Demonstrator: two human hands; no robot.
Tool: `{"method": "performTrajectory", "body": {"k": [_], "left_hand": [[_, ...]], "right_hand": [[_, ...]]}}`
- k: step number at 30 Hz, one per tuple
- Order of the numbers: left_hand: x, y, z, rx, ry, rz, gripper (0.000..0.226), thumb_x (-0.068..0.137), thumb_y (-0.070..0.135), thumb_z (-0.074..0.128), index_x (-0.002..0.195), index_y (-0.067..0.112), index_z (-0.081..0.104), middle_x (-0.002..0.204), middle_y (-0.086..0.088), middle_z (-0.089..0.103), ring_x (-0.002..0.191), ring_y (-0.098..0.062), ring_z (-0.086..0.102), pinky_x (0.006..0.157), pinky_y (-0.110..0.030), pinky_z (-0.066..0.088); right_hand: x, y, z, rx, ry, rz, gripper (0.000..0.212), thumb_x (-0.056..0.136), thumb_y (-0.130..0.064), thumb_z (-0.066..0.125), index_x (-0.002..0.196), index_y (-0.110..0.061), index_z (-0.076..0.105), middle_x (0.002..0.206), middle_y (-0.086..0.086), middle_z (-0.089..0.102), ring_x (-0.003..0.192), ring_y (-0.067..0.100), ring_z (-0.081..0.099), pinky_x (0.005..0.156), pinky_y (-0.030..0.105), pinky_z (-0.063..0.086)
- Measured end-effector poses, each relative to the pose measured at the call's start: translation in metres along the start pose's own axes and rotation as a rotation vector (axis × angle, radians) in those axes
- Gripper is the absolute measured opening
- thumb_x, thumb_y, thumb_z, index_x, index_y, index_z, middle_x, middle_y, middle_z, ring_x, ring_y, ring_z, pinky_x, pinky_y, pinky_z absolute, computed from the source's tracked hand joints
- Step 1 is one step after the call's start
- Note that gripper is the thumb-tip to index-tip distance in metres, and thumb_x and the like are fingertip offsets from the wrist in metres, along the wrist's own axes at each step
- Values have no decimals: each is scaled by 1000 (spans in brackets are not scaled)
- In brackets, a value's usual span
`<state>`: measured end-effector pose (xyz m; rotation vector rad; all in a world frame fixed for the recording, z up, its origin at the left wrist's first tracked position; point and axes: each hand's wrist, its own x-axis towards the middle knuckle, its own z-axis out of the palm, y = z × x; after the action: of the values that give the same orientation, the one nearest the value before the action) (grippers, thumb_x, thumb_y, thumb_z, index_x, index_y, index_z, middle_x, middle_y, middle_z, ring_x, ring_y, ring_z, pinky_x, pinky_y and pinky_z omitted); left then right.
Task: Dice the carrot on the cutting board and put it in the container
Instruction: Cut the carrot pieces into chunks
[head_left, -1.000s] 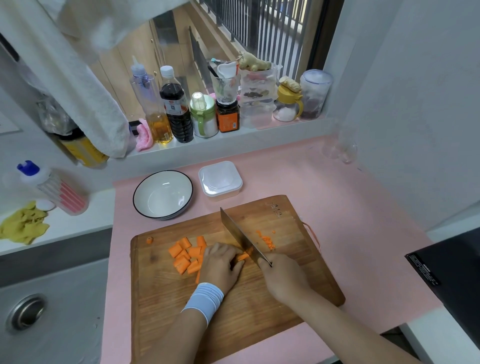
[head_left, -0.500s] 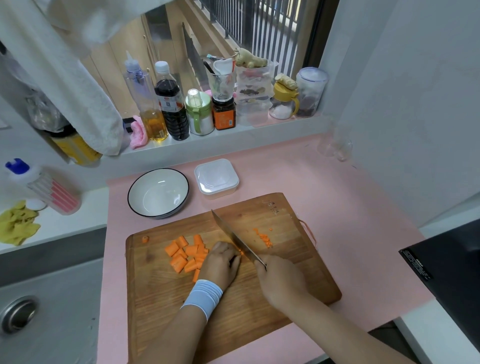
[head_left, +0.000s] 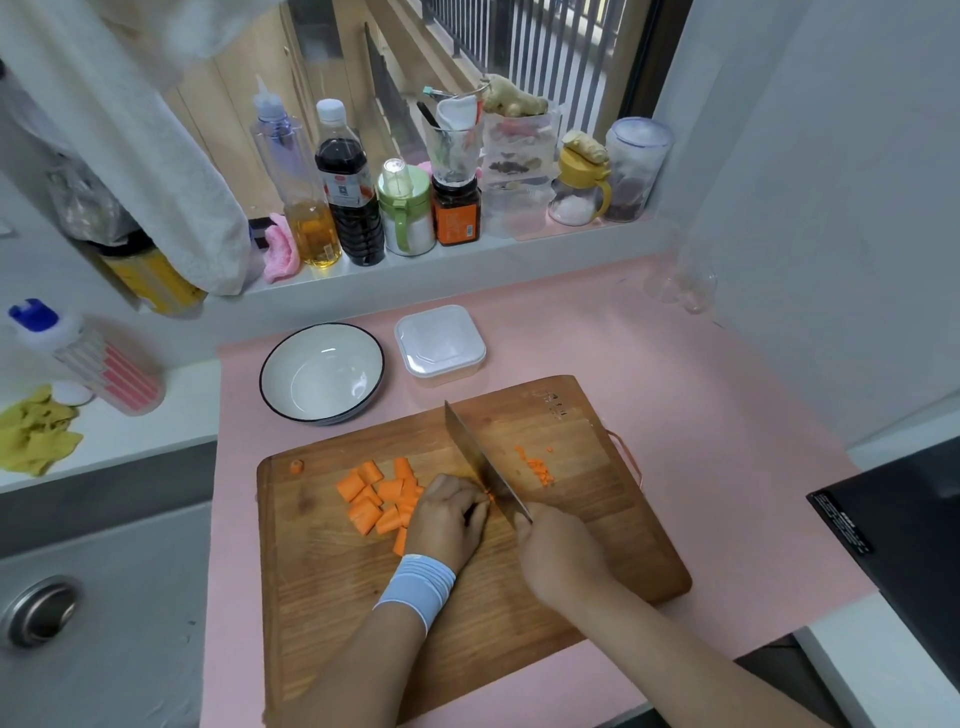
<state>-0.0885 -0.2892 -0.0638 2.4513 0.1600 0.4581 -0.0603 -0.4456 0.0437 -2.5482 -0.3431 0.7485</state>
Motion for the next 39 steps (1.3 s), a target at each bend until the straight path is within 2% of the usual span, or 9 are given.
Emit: {"method": "performTrajectory", "body": {"k": [6,10,14,22,26,33,37,39], "left_hand": [[-1,-1,-1,-16,22,-39,10,77,10,80,74,17,73,78,9,67,82,-10,57,77,-18,46],[0,1,-3,-19,25,-57,11,74,10,82,73,17,74,76,9,68,81,-9,57,79,-14,43],[0,1,-2,-19,31,-62,11,74,10,83,72,16,74,75,9,68,81,-8,55,80,-10,40],[0,1,-2,-23,24,-64,11,74,10,82,73,17,74,75,8,68,81,-8,55,80,-10,39],[0,1,-2,-25,11,-69,11,74,10,82,73,17,74,75,8,68,81,-9,56,80,-13,41],[1,1,-3,-17,-5,-65,8,75,13,81,80,17,75,81,7,69,86,-10,56,83,-13,41],[2,2,-9,-26,2,-69,12,78,15,74,90,15,73,89,4,67,91,-9,55,85,-19,45],[3,-1,-12,-57,25,-92,14,80,12,71,93,14,72,93,4,65,92,-8,55,88,-15,42]], "right_hand": [[8,-1,-3,26,-1,22,32,106,-37,34,95,-25,62,89,-4,65,84,18,62,81,38,55],[2,2,1,20,32,-5,31,106,-39,34,89,-31,57,86,-8,64,82,15,63,78,38,56],[-4,5,1,0,52,-30,29,106,-40,34,92,-32,58,85,-10,64,81,13,63,78,37,56],[-5,8,0,-22,33,-52,30,107,-39,34,92,-31,59,85,-11,63,81,11,61,78,35,55],[1,7,3,7,3,-43,31,106,-38,35,85,-32,56,83,-10,62,79,12,61,75,35,55],[9,7,2,16,-23,-37,28,107,-37,36,87,-31,56,84,-10,62,76,7,59,66,27,46],[10,9,1,35,-34,-26,29,106,-38,37,86,-32,56,85,-10,63,78,7,61,70,28,50],[8,8,1,29,-33,-35,29,106,-37,36,90,-31,59,86,-10,63,78,7,61,71,28,51]]}}
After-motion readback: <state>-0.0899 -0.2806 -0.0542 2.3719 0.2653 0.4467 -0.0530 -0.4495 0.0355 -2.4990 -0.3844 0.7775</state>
